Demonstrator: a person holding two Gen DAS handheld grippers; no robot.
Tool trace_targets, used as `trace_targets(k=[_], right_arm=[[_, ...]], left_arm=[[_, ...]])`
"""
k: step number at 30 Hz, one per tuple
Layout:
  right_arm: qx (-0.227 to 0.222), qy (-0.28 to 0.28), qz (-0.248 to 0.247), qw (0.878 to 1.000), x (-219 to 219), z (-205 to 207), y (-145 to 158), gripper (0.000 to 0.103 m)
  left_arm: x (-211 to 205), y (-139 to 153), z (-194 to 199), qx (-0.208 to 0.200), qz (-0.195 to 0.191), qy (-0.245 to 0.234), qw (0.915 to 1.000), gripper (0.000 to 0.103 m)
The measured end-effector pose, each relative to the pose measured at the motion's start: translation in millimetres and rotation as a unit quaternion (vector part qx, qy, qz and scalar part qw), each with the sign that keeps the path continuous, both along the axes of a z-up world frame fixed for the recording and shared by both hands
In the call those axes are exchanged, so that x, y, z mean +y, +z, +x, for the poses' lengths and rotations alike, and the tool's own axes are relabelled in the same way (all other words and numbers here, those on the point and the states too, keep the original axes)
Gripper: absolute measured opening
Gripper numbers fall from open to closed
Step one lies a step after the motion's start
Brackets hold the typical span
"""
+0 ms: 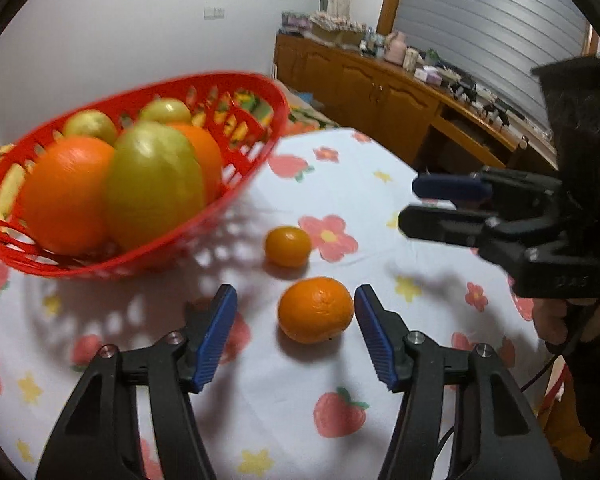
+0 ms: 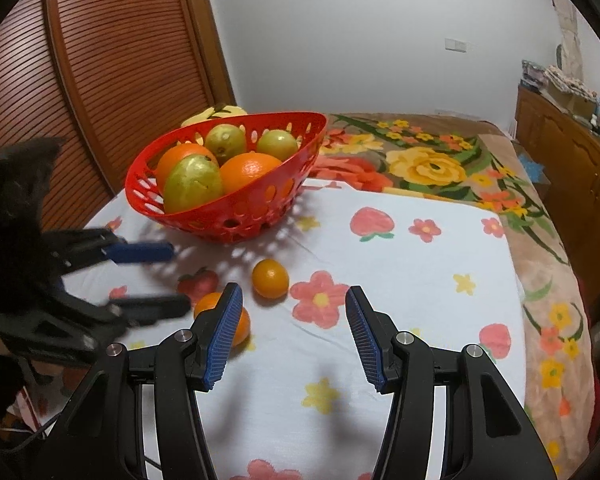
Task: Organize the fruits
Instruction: 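Withdraw both open grippers from the basket toward the two remaining tangerines, then grasp a tangerine with the left gripper while the right gripper grasps the other tangerine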
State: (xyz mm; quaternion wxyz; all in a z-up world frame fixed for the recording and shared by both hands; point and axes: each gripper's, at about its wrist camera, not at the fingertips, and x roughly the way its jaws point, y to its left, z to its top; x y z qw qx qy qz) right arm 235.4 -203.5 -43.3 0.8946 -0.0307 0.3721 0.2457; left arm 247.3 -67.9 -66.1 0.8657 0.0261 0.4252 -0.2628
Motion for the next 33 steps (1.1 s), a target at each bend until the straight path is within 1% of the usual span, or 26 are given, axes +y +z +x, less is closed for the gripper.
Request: trace_targets(k=[4, 6, 8, 9, 11, 17, 26, 30, 33], right_arm=[[-0.001, 0.000, -0.002, 1.000, -1, 1, 0, 0.055], [0.000, 0.001, -0.002, 1.000, -1, 1, 0, 0.055], [0.000, 0.002, -0.003, 1.000, -1, 2, -1, 0.055], [0.001, 0.002, -0.003, 1.000, 0, 3, -1, 0.055], [0.003, 0.005, -0.003, 1.000, 1, 4, -2, 0.055], [0.014, 0.013, -0.006, 1.000, 7, 11, -9, 0.053], [0.037, 0.030, -0.015, 0.999, 26, 30, -25, 0.048], [0.047, 0.041, -0.026, 0.998, 38, 41, -33, 0.041], [0.052, 0.043, -0.032, 0.997, 45, 48, -39, 0.039]], left_arm=[[-7, -10, 6, 0.024, 0.000, -0.008, 0.9997, 0.060], [-9, -13, 6, 0.035, -0.009, -0.015, 0.9992, 0.058], [-10, -13, 4, 0.044, -0.023, -0.028, 0.9984, 0.045], [-10, -12, 3, 0.044, -0.024, -0.032, 0.9982, 0.045], [-10, -11, -2, 0.037, -0.018, -0.034, 0.9986, 0.043], [7, -4, -4, 0.027, -0.015, -0.013, 0.9995, 0.042], [37, 14, -17, -0.002, -0.023, 0.007, 0.9997, 0.042], [52, 23, -25, -0.012, -0.033, 0.018, 0.9992, 0.042], [60, 31, -30, -0.023, -0.035, 0.022, 0.9989, 0.042]])
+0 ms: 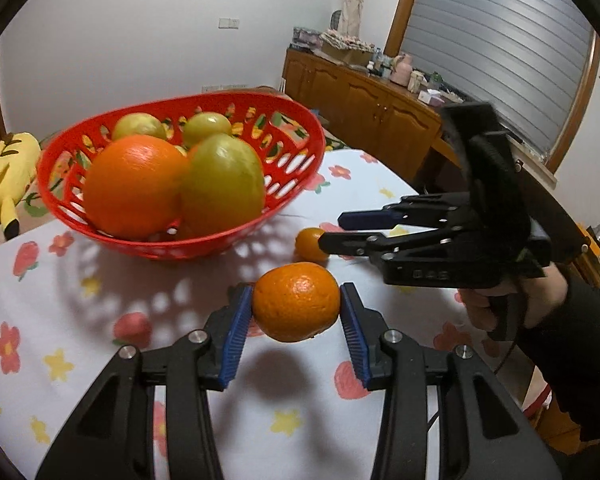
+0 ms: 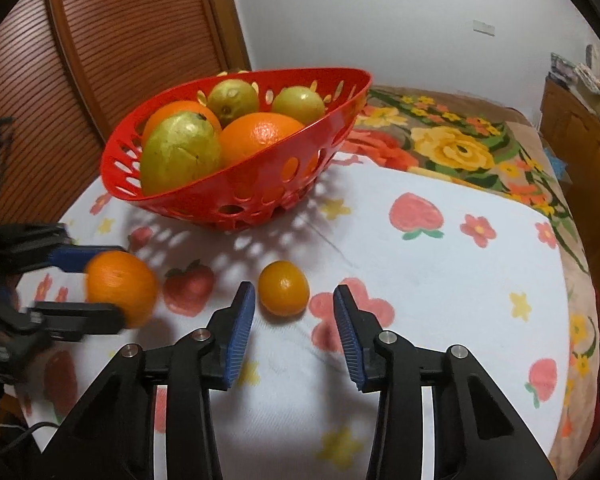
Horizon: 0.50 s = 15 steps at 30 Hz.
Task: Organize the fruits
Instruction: 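Grasp a tangerine with the left gripper while the right gripper grasps the other tangerine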
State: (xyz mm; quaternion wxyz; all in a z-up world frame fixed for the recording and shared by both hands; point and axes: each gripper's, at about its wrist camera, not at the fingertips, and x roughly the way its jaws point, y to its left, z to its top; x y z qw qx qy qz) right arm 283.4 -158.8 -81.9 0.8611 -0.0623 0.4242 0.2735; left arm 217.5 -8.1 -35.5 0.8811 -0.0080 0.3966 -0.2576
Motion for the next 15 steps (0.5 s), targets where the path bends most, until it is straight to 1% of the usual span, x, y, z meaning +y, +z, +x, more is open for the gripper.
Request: trace_targets(k=[4, 6, 11, 15], right_arm=[[0.010, 0.008, 0.002, 1.000, 7, 4, -3, 0.039], [0.013, 0.010, -0.003, 1.000, 12, 6, -6, 0.039], [0.021, 0.012, -0.011, 1.000, 16, 10, -14, 0.039], [0.023, 0.009, -0.014, 1.000, 16, 10, -16, 0.031]], left_arm=[[7, 9, -7, -0.012, -0.003, 0.003, 0.9999, 0.042], [6, 15, -3, -0.016, -0.006, 0.005, 0.9998, 0.042], [18, 23, -10, -0.027, -0.015, 0.010, 0.9995, 0.042], [23, 30, -8, -0.035, -0.019, 0.017, 0.9991, 0.042]])
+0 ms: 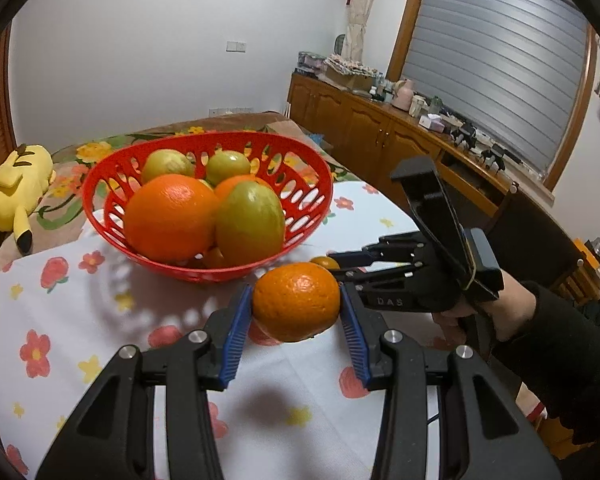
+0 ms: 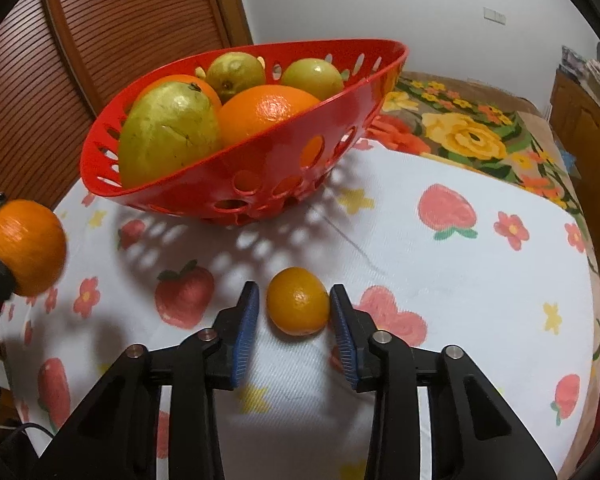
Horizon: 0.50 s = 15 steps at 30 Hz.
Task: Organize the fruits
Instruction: 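Grasp a tangerine with the left gripper while the right gripper grasps the other tangerine, then lift and carry both tangerines over the red basket with both grippers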
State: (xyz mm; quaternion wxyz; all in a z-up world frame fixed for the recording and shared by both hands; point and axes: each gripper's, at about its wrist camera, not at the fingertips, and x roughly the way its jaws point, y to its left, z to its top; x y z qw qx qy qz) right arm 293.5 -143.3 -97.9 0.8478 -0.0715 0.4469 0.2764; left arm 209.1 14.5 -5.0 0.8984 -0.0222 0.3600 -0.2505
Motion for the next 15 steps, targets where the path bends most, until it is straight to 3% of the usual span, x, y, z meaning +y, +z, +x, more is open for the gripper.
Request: trace_targets(k=[7, 15], right_arm=[[-0.010, 0.007, 0.009, 1.000, -6, -14, 11, 0.030], [-0.057, 0.022, 0.027, 0.998, -13, -39, 54, 0.030]], left_arm=[[11, 16, 3, -0.021, -0.003, 0.014, 0.9997, 0.042], [22, 31, 12, -0.044, -0.004, 0.032, 0.9985, 0.042]])
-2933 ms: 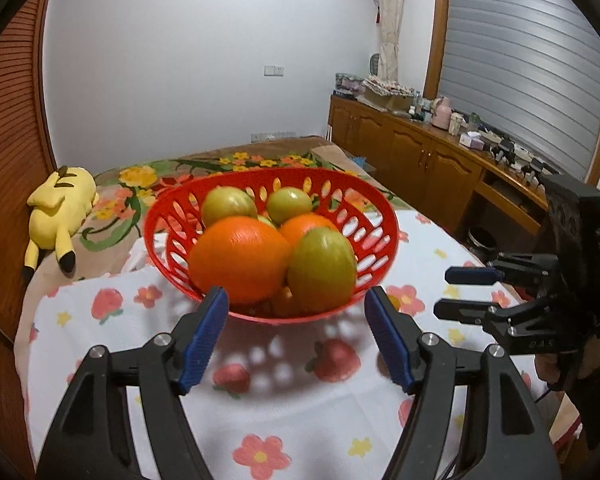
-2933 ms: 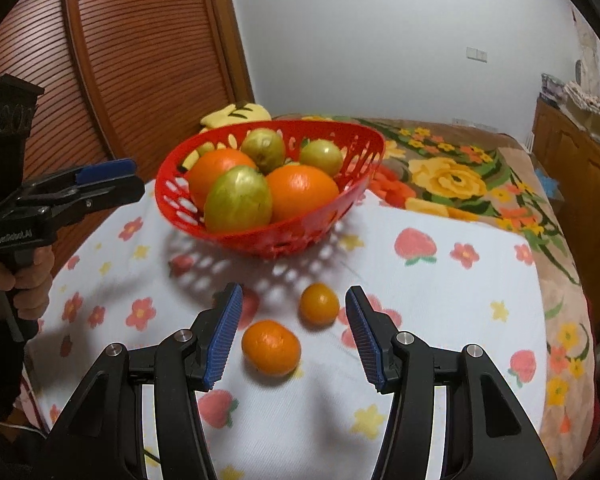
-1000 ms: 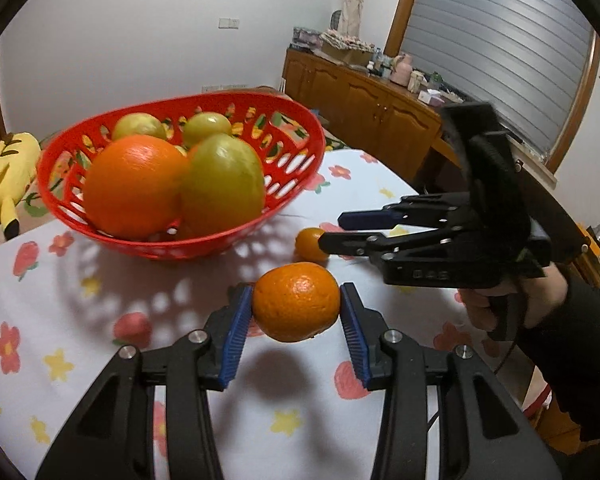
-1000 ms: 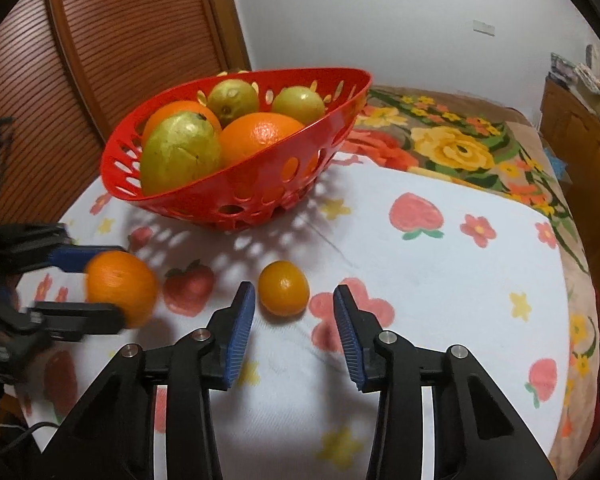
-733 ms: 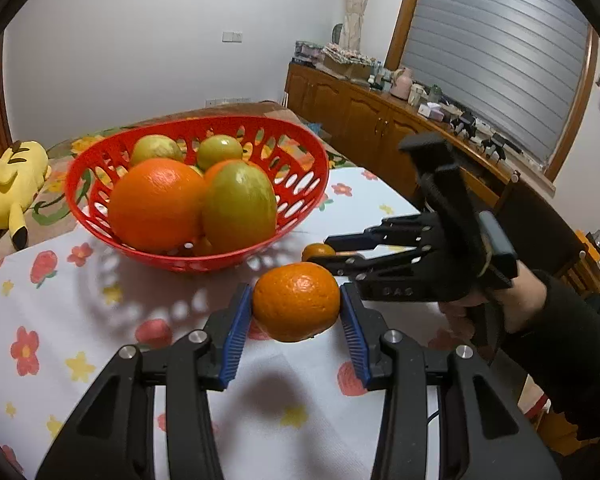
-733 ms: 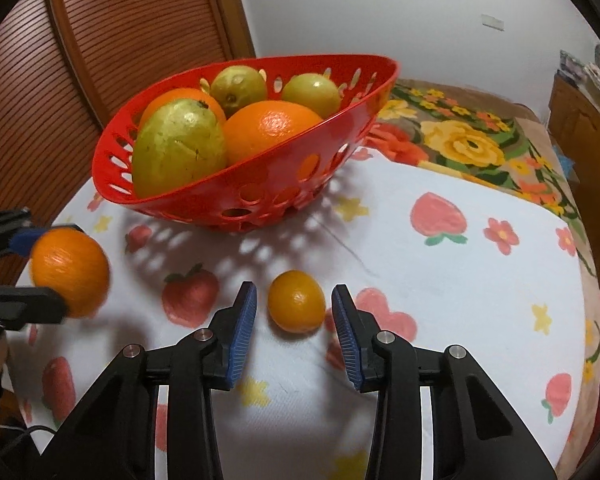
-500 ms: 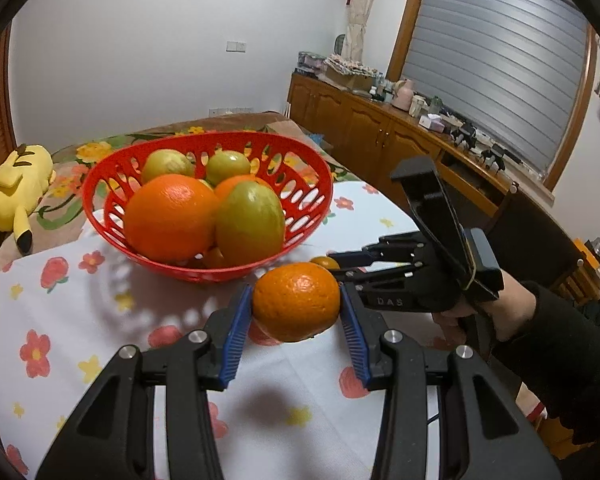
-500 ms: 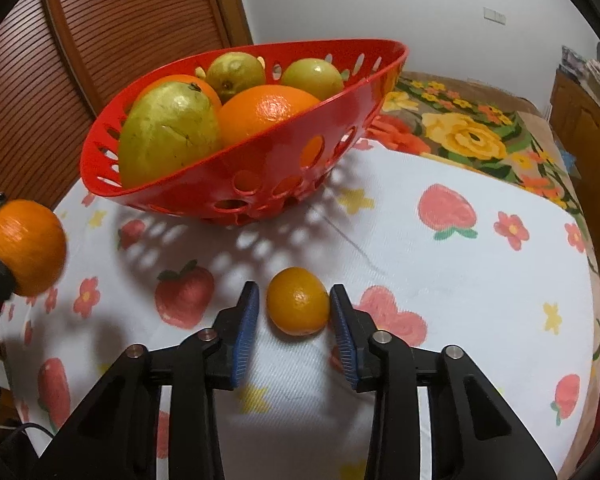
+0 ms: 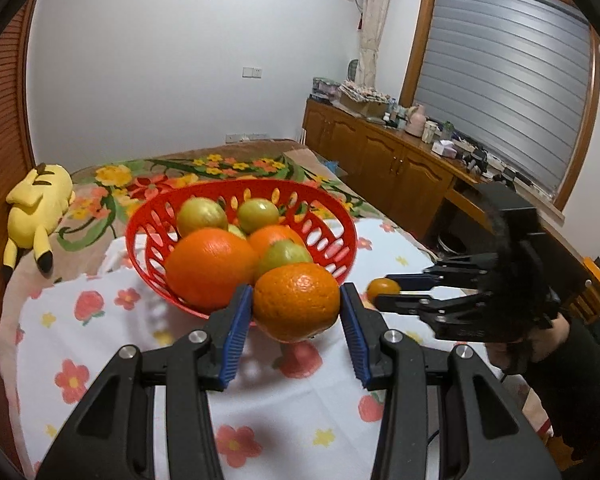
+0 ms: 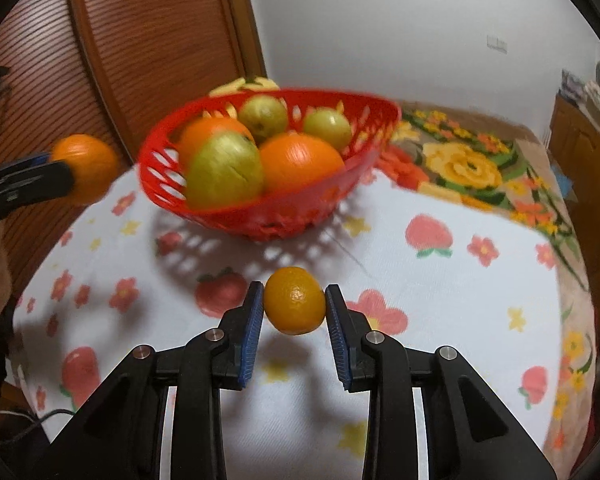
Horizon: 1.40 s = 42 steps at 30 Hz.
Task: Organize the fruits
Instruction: 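Lift and carry both tangerines over the red basket with both grippers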
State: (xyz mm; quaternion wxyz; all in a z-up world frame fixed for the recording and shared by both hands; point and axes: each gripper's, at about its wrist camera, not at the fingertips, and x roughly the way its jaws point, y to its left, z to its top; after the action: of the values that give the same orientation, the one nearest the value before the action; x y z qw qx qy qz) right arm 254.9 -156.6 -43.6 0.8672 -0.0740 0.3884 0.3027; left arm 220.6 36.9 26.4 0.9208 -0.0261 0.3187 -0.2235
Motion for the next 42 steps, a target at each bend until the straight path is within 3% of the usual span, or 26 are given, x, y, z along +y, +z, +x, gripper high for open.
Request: trace_targets(k=[8, 14, 42], right_arm=[[-0.044, 0.016, 0.007, 0.999, 10, -4, 37, 0.030], [-0.054, 0.020, 0.007, 0.998, 20, 13, 47, 0.030], [-0.044, 0.033, -0.012, 0.998, 48, 71, 29, 0.030]], left_arm=[[9, 8, 15, -0.016, 0.004, 0.013, 0.9998, 0.042], [18, 11, 27, -0.019, 0.004, 0.022, 0.9996, 0.042], [49, -18, 116, 0.010, 0.028, 0.082, 0.9962, 0.043]])
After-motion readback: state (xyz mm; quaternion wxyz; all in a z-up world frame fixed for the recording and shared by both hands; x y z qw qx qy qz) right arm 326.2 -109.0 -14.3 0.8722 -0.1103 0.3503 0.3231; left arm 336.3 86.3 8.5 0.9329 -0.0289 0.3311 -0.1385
